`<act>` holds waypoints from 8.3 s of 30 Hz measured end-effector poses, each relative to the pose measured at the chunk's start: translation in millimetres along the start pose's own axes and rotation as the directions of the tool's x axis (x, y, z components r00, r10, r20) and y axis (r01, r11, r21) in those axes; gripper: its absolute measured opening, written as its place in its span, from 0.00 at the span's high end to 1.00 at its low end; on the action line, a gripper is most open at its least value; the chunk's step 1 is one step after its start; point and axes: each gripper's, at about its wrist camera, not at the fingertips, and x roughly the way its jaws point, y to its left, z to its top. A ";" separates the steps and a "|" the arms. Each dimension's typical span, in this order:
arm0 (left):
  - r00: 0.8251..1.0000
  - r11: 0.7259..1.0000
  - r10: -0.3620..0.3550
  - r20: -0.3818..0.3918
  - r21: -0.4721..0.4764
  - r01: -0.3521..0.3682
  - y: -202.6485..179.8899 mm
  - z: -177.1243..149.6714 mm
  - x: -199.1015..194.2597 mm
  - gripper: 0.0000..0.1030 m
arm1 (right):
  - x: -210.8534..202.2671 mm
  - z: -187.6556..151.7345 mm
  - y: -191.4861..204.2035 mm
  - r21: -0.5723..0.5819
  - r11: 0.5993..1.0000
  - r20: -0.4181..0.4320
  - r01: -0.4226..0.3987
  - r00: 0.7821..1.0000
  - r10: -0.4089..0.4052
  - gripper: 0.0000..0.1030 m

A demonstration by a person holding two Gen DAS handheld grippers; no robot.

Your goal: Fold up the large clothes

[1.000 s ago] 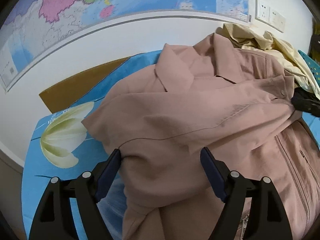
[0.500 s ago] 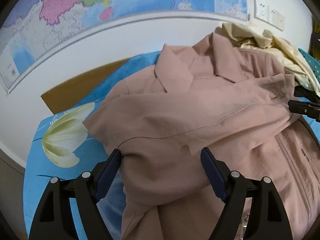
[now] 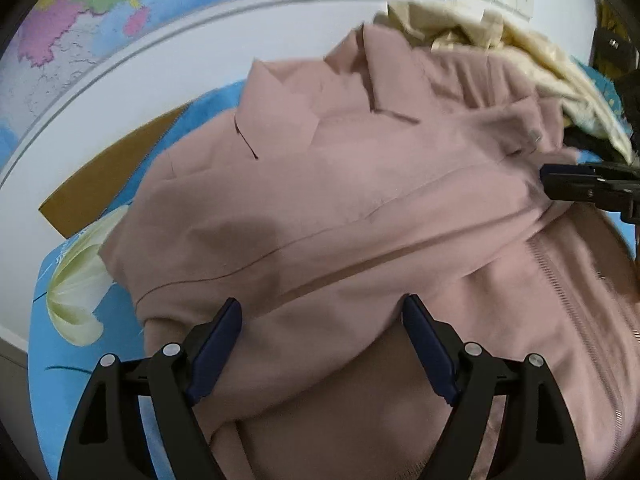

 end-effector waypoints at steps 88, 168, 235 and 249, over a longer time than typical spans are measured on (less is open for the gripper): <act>0.832 0.689 -0.492 0.257 -0.469 0.552 55.0 -182.7 -169.9 0.97 | -155.8 -211.1 25.0 0.333 0.771 0.116 -0.543 0.835 0.538 0.90; 0.971 0.943 -0.195 0.135 -0.245 0.224 131.1 26.7 -19.2 0.12 | 51.0 106.3 4.9 -0.108 0.991 0.088 0.073 0.994 -0.064 0.45; 0.986 0.935 -0.169 0.012 -0.314 0.164 99.9 15.4 -7.9 0.72 | 29.7 57.1 65.6 -0.225 0.965 0.050 0.133 0.991 -0.125 0.98; 0.986 0.930 -0.163 -0.022 -0.337 0.146 112.9 0.1 4.4 0.37 | -49.1 19.8 15.9 -0.099 0.977 0.100 0.188 0.979 -0.178 0.47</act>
